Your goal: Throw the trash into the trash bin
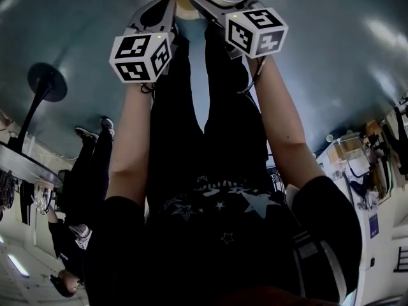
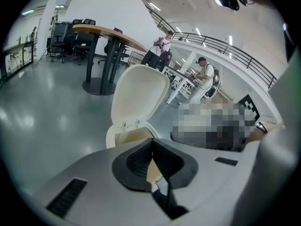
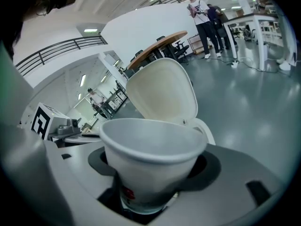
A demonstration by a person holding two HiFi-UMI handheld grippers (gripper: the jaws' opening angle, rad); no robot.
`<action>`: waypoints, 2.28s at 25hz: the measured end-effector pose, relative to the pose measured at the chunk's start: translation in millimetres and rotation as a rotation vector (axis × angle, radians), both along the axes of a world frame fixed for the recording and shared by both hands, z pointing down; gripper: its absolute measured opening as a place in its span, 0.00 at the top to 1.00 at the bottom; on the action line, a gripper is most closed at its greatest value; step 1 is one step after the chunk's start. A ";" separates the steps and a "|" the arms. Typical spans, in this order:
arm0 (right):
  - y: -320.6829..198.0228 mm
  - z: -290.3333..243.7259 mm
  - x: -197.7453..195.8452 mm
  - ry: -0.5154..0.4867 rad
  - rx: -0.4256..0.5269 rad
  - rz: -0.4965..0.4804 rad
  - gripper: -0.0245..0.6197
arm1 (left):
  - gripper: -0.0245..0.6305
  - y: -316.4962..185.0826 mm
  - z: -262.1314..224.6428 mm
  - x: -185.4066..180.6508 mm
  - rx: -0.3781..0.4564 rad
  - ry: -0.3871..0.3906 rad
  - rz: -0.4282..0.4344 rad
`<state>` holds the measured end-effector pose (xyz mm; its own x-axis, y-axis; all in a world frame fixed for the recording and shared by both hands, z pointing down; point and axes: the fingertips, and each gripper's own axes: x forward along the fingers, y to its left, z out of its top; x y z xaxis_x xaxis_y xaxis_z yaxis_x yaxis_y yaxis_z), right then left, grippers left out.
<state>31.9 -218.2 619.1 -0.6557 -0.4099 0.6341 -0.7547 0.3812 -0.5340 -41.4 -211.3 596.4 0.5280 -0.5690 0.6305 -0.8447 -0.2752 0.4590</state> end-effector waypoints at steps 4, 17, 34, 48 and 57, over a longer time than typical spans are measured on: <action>-6.8 24.4 -3.6 0.004 -0.017 -0.013 0.44 | 0.95 -1.8 25.2 2.3 -0.022 -0.006 -0.001; -15.4 74.6 -6.9 0.052 -0.028 -0.072 0.44 | 0.95 -2.9 78.9 -1.7 -0.088 -0.037 -0.027; 0.9 125.2 -1.7 0.116 -0.151 -0.142 0.44 | 0.95 8.9 111.0 8.7 -0.139 -0.055 -0.022; 5.1 122.7 4.6 0.146 -0.151 -0.115 0.31 | 0.95 14.3 101.0 13.8 -0.124 -0.063 -0.010; 8.2 99.9 5.3 0.134 -0.176 -0.109 0.31 | 0.95 17.0 73.4 18.0 -0.097 -0.044 0.005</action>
